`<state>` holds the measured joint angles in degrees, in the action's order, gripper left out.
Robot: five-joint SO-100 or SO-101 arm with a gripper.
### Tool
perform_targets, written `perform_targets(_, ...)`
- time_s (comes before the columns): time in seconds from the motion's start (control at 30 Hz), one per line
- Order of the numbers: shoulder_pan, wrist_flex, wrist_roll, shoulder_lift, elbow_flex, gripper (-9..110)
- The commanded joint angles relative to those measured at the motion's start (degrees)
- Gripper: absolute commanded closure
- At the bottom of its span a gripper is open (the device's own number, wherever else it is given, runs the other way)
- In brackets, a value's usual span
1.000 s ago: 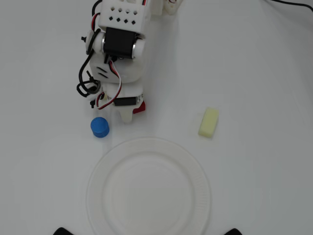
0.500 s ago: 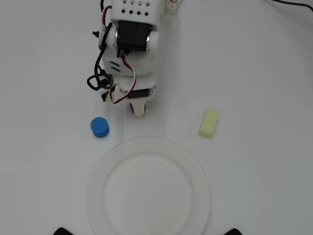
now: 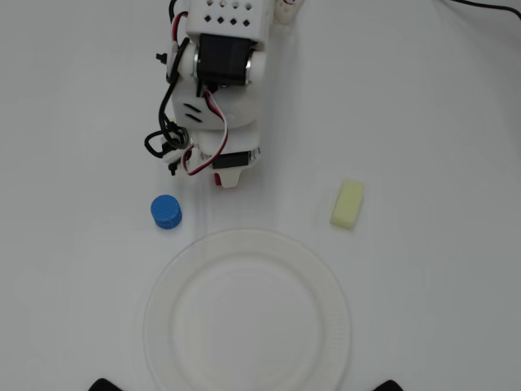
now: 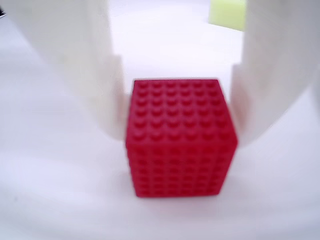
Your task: Grasp a red block and put it in the dish.
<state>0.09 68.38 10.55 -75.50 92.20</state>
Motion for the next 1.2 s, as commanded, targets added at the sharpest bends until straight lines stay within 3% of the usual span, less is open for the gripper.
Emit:
perform_targets(0.0, 0.97, -0.35, -0.18, -5.8, -1.05, 101)
perform_targets(0.1, 2.11, -1.76, 0.26, -12.92, 0.88, 101)
perform_targets(0.3, 1.41, -19.16, 4.31, -34.19, 17.58, 101)
perform_targets(0.47, -0.7, -32.96, 6.15, -42.01, 25.93, 101)
perform_targets(0.67, -2.02, -43.33, 6.77, -36.12, 24.96, 101)
perform_targets(1.17, -5.36, -39.99, 2.55, -6.77, -0.62, 101)
